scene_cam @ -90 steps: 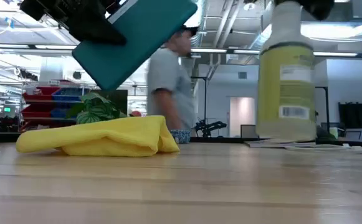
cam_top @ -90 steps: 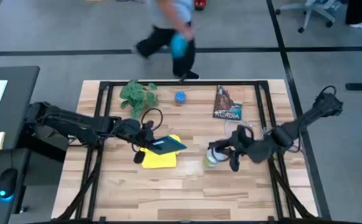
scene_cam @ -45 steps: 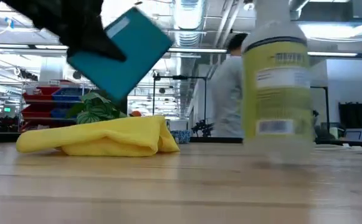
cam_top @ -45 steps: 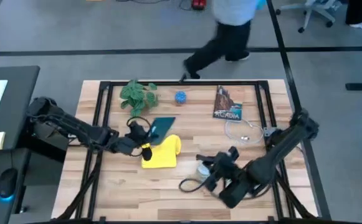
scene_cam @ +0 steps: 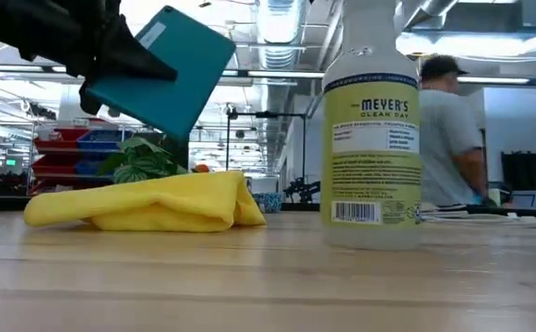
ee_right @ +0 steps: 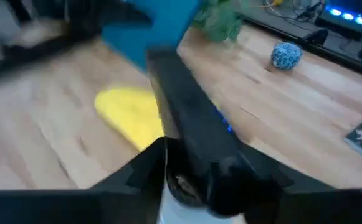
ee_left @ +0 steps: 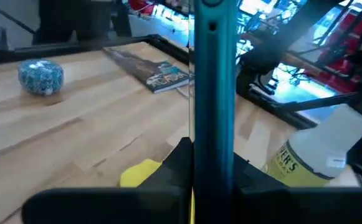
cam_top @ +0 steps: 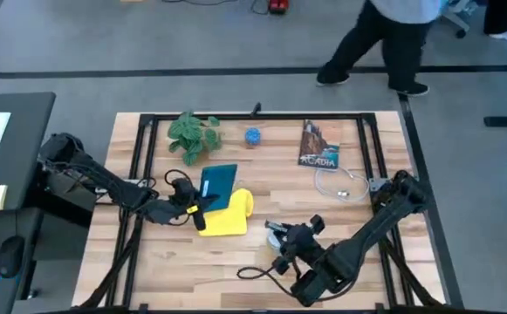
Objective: Apply microfiber cloth
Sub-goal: Spray the blue tablet with the white spray bottle
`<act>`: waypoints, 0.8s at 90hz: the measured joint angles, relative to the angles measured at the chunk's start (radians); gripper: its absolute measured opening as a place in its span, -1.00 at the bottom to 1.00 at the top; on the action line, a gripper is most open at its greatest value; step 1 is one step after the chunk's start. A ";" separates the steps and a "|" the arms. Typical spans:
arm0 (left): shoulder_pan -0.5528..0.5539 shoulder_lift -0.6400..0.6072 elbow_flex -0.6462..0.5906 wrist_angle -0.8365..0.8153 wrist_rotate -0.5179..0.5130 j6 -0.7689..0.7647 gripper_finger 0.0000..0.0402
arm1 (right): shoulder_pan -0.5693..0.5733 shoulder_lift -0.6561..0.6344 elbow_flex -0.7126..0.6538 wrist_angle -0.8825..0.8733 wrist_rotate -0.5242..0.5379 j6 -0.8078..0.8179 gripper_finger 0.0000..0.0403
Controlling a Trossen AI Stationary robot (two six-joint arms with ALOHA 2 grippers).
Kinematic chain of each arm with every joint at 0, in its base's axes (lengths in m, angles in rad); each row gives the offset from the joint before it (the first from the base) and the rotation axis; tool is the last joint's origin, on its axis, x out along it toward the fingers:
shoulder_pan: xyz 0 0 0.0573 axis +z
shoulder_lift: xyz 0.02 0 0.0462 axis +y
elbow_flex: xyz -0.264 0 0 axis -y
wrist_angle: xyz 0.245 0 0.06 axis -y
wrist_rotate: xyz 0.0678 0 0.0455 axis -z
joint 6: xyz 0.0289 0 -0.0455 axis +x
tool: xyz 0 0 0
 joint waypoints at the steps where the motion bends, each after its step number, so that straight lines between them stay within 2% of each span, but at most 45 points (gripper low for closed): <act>1: 0.000 0.000 0.000 0.000 0.001 0.002 -0.96 | 0.001 0.000 0.002 0.002 0.000 -0.019 0.07; 16: 0.001 0.000 0.001 -0.006 0.001 0.006 -0.96 | 0.001 -0.024 0.049 0.010 -0.044 -0.237 0.66; 27: 0.000 0.000 0.001 -0.006 0.002 0.006 -0.96 | -0.021 -0.056 0.073 -0.052 -0.199 -0.382 0.92; 38: 0.001 0.000 0.001 -0.012 0.006 0.006 -0.96 | -0.045 -0.110 0.061 -0.175 -0.363 -0.536 0.94; 47: 0.001 0.000 0.001 -0.020 0.012 0.007 -0.96 | -0.045 -0.151 -0.023 -0.199 -0.374 -0.668 0.88; 54: 0.001 0.000 0.001 -0.022 0.013 0.010 -0.96 | -0.054 -0.224 -0.133 -0.155 -0.384 -0.692 0.84; 63: 0.001 0.000 0.001 -0.022 0.013 0.015 -0.96 | -0.076 -0.361 -0.332 0.007 -0.404 -0.692 0.82; 72: 0.001 0.000 0.001 -0.022 0.012 0.022 -0.96 | -0.112 -0.494 -0.579 0.320 -0.431 -0.748 0.81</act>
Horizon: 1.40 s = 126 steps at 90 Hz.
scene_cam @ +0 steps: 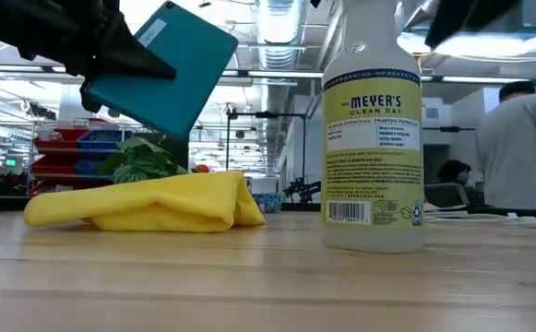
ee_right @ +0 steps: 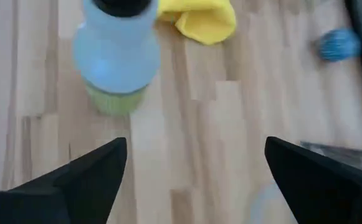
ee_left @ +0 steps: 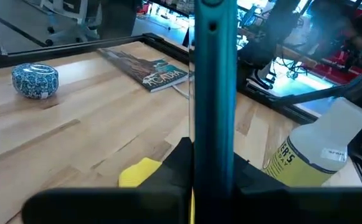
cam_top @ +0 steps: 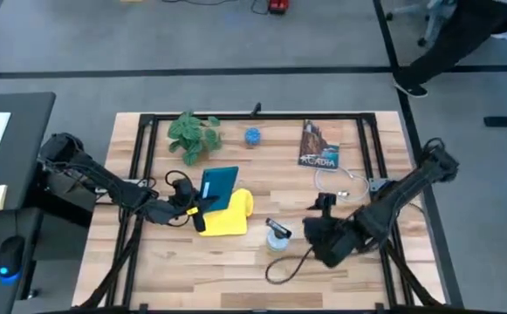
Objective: Apply microfiber cloth
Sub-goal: Spray the blue tablet with the white spray bottle
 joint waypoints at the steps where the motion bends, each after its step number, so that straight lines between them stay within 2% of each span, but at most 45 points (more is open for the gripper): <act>1: 0.000 0.000 0.000 0.000 0.000 0.001 -0.96 | -0.005 -0.016 -0.027 0.042 -0.006 -0.010 0.81; 8: 0.000 0.000 0.000 0.000 0.000 0.011 -0.96 | -0.050 -0.112 -0.203 0.353 -0.068 -0.107 0.81; 16: 0.000 0.000 0.000 0.000 0.000 0.011 -0.96 | -0.106 -0.158 -0.365 0.687 -0.157 -0.227 0.81; 25: 0.002 0.000 0.000 0.001 0.000 0.015 -0.96 | -0.169 -0.166 -0.462 0.936 -0.252 -0.357 0.81; 30: 0.002 0.000 0.000 0.001 -0.001 0.015 -0.96 | -0.201 -0.170 -0.483 1.019 -0.299 -0.411 0.81; 44: 0.012 0.000 0.000 0.001 -0.001 0.015 -0.95 | -0.270 -0.134 -0.490 1.080 -0.427 -0.548 0.81; 53: 0.017 0.000 0.000 0.002 -0.001 0.019 -0.95 | -0.296 -0.112 -0.487 1.149 -0.469 -0.630 0.81; 81: 0.018 0.001 0.001 0.009 0.019 0.038 -0.95 | -0.317 -0.067 -0.487 1.289 -0.473 -0.684 0.82; 111: 0.018 0.001 0.001 0.008 0.021 0.053 -0.95 | -0.300 -0.049 -0.447 1.286 -0.468 -0.669 0.82; 126: 0.017 0.001 0.001 0.001 0.025 0.053 -0.95 | -0.295 0.038 -0.395 1.282 -0.457 -0.681 0.82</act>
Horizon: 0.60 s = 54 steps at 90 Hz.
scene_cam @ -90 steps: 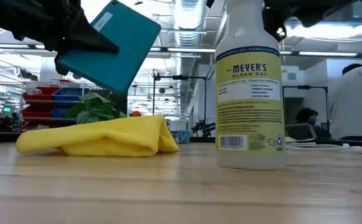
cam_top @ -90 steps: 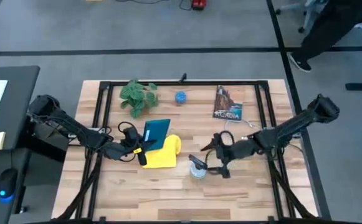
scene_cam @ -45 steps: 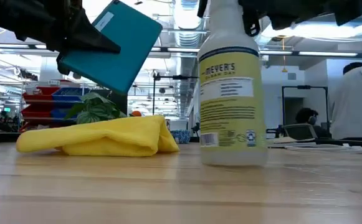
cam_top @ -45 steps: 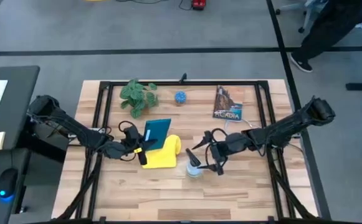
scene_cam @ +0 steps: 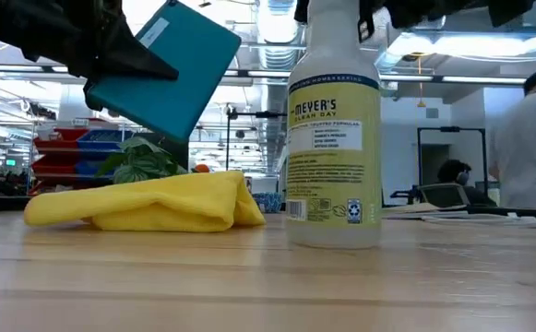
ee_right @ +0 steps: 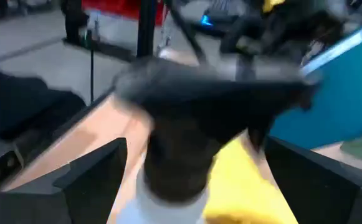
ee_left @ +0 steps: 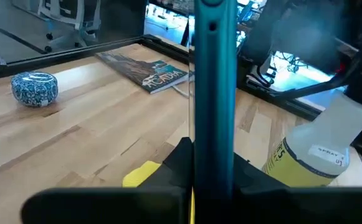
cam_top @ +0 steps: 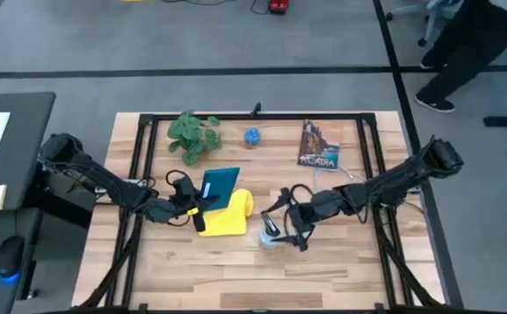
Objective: Apply microfiber cloth
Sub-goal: Spray the blue tablet with the white spray bottle
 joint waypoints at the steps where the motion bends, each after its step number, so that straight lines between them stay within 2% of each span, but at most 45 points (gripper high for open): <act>1: 0.000 0.000 0.000 0.001 0.001 0.000 -0.95 | 0.000 0.007 0.006 0.001 0.001 -0.003 0.82; 25: -0.005 0.000 0.000 0.021 0.004 -0.008 -0.95 | 0.007 0.111 0.102 0.006 0.005 0.005 0.82; 41: -0.005 0.005 0.000 0.073 -0.016 -0.029 -0.95 | 0.009 0.114 0.122 0.006 0.026 0.005 0.82; 54: 0.015 0.069 0.039 0.080 -0.041 -0.024 -0.95 | 0.011 0.112 0.123 0.006 0.052 0.005 0.82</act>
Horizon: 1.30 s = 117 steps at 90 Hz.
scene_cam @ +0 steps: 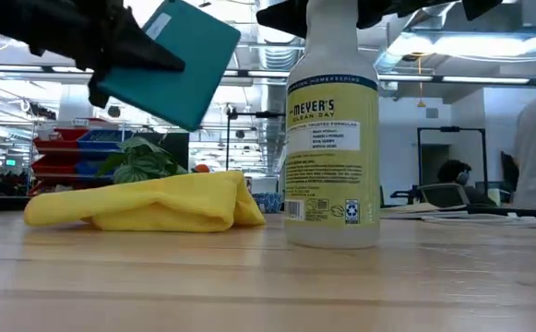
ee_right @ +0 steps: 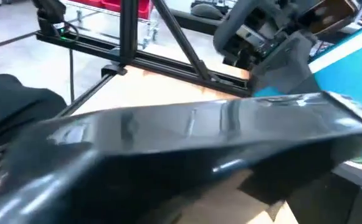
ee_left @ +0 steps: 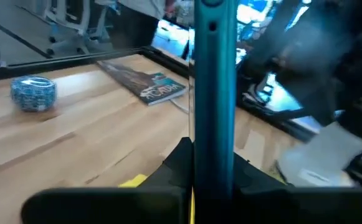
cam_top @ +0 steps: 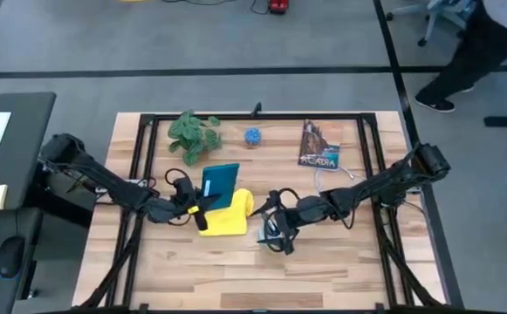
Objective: Apply microfiber cloth
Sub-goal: Spray the blue tablet with the white spray bottle
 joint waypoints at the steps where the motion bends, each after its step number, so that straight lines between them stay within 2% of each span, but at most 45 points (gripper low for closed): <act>1: 0.002 0.008 0.006 0.000 0.000 0.000 -0.95 | 0.000 0.000 0.000 0.000 0.000 0.000 0.82; 34: 0.064 0.234 0.197 -0.006 0.025 0.031 -0.95 | 0.010 -0.002 0.000 -0.025 0.000 0.089 0.82; 47: 0.069 0.257 0.243 -0.044 0.035 0.028 -0.95 | 0.015 -0.002 0.000 -0.037 0.000 0.116 0.82; 72: 0.070 0.255 0.253 -0.067 0.033 0.022 -0.95 | 0.014 -0.002 0.000 -0.058 0.000 0.159 0.79; 80: 0.070 0.255 0.253 -0.075 0.033 0.021 -0.95 | 0.015 -0.002 0.000 -0.059 0.000 0.161 0.68; 101: 0.070 0.255 0.253 -0.073 0.033 0.019 -0.95 | 0.015 -0.002 0.000 -0.061 0.000 0.161 0.20; 117: 0.070 0.255 0.253 -0.073 0.033 0.020 -0.95 | 0.015 -0.002 0.000 -0.062 0.000 0.160 0.11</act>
